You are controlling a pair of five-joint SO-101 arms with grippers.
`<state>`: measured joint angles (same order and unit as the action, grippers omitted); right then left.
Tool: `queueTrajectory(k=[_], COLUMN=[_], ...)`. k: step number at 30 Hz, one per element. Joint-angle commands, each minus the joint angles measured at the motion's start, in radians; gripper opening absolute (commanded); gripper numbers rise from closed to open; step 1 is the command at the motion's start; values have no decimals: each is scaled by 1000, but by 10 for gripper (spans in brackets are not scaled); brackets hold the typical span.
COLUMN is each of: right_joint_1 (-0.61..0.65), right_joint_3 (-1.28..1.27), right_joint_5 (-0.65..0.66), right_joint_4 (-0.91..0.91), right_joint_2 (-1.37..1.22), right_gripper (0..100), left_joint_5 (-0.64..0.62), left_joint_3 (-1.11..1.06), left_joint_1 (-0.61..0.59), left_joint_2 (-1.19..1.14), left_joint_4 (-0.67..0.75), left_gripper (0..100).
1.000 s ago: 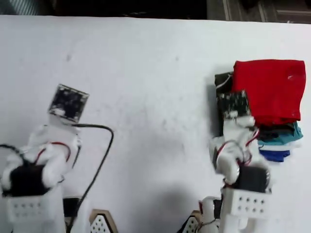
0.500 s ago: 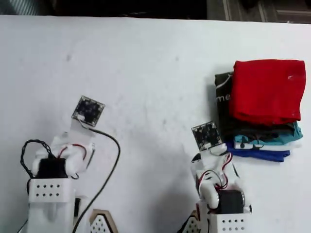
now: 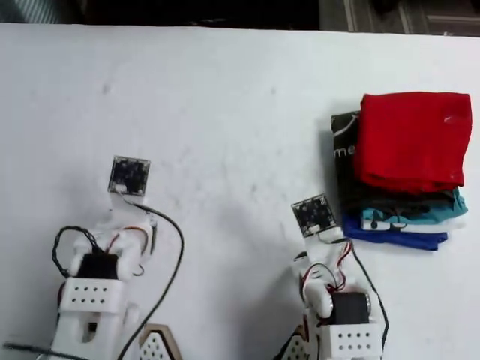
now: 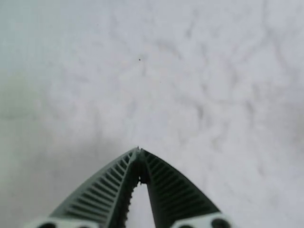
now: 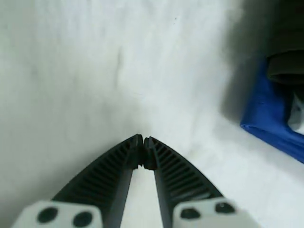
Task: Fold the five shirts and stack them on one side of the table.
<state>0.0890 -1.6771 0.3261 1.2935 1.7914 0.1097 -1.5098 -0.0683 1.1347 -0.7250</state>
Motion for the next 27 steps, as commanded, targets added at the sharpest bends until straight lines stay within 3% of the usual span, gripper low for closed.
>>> queueTrajectory(k=[1,6,18,24,27], right_joint_1=[2,-1,1,1,1], right_joint_3=[-14,-14,-14,-14,-14], right_joint_5=[-9,-9,-9,-9,-9], right_joint_4=[-25,-25,-25,-25,-25], right_joint_2=[7,7,7,7,7], right_gripper=[18,18,18,18,18], left_joint_5=[-8,-8,-6,-8,-14], left_joint_3=[-37,-80,-117,-183,-189], left_joint_1=[-1,-8,-13,-82,-81], left_joint_2=[8,8,8,96,193], left_joint_4=[92,167,203,290,226], left_gripper=[24,24,24,24,24])
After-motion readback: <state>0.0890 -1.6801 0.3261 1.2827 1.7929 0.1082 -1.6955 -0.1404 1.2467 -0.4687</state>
